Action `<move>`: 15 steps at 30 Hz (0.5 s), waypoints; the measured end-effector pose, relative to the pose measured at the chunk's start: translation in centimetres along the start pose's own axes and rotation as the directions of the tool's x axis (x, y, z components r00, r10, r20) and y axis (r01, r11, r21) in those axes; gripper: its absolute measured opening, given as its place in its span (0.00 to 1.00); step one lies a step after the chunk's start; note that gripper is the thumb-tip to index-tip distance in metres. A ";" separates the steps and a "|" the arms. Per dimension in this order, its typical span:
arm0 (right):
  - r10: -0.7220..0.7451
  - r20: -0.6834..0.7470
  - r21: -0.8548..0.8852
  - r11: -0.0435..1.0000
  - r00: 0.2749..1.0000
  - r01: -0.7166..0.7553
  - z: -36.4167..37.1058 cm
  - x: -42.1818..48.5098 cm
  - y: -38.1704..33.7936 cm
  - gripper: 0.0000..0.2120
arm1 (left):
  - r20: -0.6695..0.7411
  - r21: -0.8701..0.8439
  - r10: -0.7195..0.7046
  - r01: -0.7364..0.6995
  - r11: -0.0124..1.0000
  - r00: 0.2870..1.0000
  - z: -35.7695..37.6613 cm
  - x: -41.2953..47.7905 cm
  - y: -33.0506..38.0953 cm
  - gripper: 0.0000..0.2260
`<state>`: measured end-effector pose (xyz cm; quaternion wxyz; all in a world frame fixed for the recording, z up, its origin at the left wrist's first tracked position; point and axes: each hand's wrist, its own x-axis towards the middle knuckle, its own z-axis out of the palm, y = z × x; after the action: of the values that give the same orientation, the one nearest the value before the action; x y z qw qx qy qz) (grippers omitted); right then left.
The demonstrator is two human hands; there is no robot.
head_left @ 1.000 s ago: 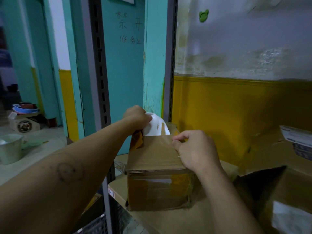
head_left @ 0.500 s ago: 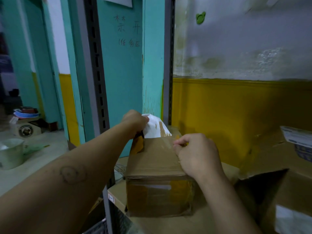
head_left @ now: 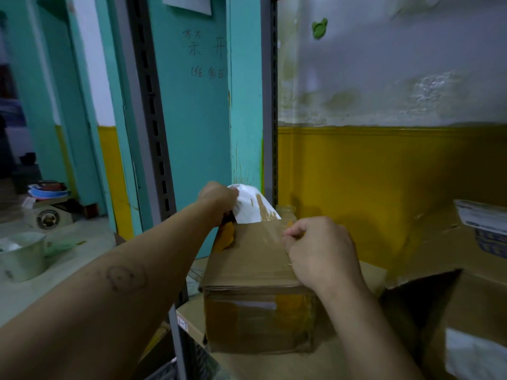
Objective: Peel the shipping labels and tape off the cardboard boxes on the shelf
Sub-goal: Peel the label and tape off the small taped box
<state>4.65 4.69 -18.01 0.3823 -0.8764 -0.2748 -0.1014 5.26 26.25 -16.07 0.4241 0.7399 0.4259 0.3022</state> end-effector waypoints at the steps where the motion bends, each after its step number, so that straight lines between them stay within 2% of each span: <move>1: 0.000 -0.002 -0.001 1.000 1.000 0.000 0.0 0.0 0.0 0.06 | 0.011 -0.019 0.000 0.000 1.000 1.000 0.0 -0.1 0.0 0.10; 9: -0.014 0.005 -0.020 1.000 1.000 0.014 0.2 0.0 0.4 0.07 | 0.037 -0.083 -0.026 0.029 0.996 0.999 0.2 -1.4 0.3 0.16; 15: -0.010 -0.004 -0.029 1.000 1.000 0.009 0.1 0.1 0.5 0.06 | 0.049 -0.264 -0.157 0.164 0.950 0.986 0.1 -1.7 0.8 0.06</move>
<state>5.01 4.46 -18.37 0.3699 -0.8802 -0.2766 -0.1091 4.87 24.49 -15.58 0.5490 0.6428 0.4340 0.3114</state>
